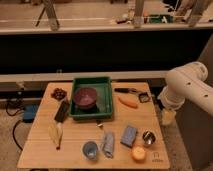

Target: Place pepper in table surface

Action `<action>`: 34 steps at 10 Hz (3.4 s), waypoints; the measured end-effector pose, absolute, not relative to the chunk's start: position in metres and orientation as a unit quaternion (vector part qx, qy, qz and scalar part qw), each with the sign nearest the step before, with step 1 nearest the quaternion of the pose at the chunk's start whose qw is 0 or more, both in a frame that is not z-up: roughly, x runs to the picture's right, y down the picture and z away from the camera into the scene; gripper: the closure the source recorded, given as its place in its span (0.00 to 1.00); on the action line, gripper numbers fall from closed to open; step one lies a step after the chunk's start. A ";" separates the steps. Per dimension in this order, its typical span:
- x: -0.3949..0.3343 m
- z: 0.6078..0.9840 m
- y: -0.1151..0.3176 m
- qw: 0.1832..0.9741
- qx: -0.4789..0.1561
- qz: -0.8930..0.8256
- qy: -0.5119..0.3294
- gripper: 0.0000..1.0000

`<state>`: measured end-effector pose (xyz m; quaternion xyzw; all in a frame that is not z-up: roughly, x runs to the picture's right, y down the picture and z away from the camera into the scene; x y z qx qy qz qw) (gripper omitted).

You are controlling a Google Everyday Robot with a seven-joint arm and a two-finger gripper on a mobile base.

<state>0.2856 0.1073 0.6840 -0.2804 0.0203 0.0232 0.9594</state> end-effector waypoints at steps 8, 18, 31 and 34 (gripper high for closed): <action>0.273 0.688 0.094 0.962 -0.273 -0.006 0.016 0.20; 0.243 0.710 0.057 0.968 -0.246 -0.056 -0.001 0.20; 0.225 0.757 0.019 0.974 -0.204 -0.091 -0.038 0.20; 0.221 0.773 0.012 0.974 -0.197 -0.102 -0.050 0.20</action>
